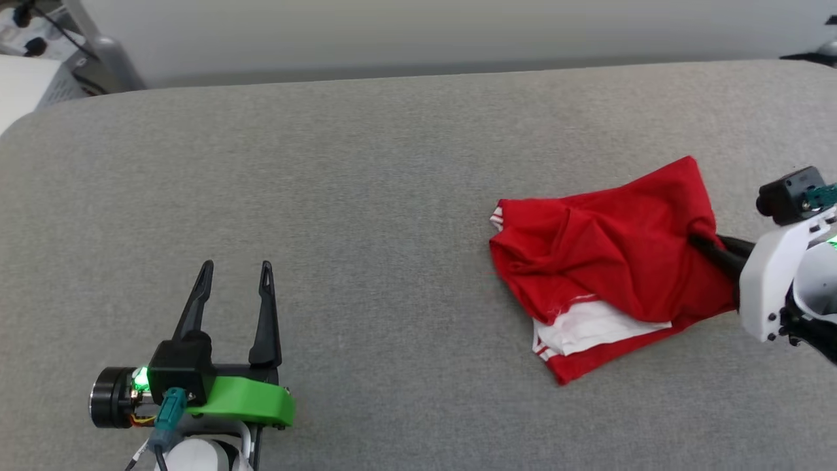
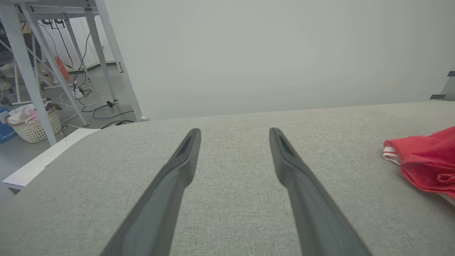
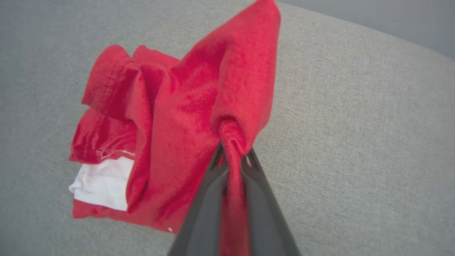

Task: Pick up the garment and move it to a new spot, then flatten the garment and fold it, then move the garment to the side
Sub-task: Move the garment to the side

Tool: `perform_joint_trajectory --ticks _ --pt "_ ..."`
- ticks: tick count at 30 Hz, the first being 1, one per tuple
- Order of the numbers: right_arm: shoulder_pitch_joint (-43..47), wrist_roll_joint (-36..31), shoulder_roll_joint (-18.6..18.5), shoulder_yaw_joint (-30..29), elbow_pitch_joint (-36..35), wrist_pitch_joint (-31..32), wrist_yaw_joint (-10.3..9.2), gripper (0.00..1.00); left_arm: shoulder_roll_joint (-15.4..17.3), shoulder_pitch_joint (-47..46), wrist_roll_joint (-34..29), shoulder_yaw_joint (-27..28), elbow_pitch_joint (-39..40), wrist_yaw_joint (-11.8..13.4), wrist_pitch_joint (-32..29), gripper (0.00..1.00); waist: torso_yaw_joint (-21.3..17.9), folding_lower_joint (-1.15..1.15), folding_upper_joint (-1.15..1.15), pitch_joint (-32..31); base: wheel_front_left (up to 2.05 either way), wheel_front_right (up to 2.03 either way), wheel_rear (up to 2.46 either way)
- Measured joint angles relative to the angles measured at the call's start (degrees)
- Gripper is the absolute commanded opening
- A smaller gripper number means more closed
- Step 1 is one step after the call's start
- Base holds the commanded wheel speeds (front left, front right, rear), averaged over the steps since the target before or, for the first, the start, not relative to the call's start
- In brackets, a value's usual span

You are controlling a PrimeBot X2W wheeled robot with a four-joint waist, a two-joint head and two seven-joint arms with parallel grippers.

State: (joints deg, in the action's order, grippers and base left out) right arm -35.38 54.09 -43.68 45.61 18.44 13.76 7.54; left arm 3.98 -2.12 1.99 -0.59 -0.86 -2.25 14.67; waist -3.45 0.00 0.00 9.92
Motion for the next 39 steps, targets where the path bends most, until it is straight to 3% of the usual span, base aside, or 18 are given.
perform_joint_trajectory --ticks 8,16,25,33,34,35,36,39 --pt "-2.59 -0.6 -4.25 -3.8 1.97 -1.0 0.0 0.0 0.99 -0.72 -0.48 0.65 2.33 0.05 0.0 1.0 -6.08 0.0 0.0 2.99 0.0 0.0 0.0" --pt "-7.0 -2.77 -7.92 -8.34 11.58 -1.91 0.0 0.0 2.48 -4.28 -1.01 0.53 4.88 0.02 0.0 1.0 -8.53 0.01 0.0 9.42 0.0 0.0 0.0" --pt "-13.95 -8.27 -7.08 -12.76 26.32 -5.53 0.0 0.0 3.56 -6.1 -1.03 0.57 6.69 0.02 0.0 1.0 -8.77 0.01 0.0 15.89 0.0 0.0 0.0" --pt "-16.79 -10.8 -3.41 -14.9 35.7 -8.28 0.0 0.0 3.94 -6.48 -1.03 0.51 6.71 0.04 0.0 1.0 -7.96 0.01 0.0 17.65 0.0 0.0 0.0" --pt "-17.02 -10.88 -2.93 -15.25 36.66 -8.93 0.0 0.04 3.94 -6.48 -1.03 0.43 6.67 0.05 0.0 1.0 -7.93 0.01 0.0 17.47 0.0 0.0 0.0" --pt "-17.11 -11.17 -2.7 -15.38 37.46 -9.48 0.0 0.65 3.93 -6.48 -1.03 0.36 6.58 0.08 0.0 1.0 -7.91 0.01 0.0 17.27 0.0 0.0 0.0" --pt "-17.14 -11.72 -2.54 -15.41 38.29 -10.2 0.0 1.0 3.92 -6.48 -1.03 0.23 6.41 0.26 0.0 1.0 -7.87 0.01 0.0 16.98 0.0 0.0 0.0" --pt "-17.33 -13.03 -2.4 -16.04 39.97 -13.1 0.0 1.0 3.76 -6.46 -1.01 -0.09 5.72 0.53 0.0 1.0 -7.71 0.01 0.0 15.87 0.0 0.0 0.0"
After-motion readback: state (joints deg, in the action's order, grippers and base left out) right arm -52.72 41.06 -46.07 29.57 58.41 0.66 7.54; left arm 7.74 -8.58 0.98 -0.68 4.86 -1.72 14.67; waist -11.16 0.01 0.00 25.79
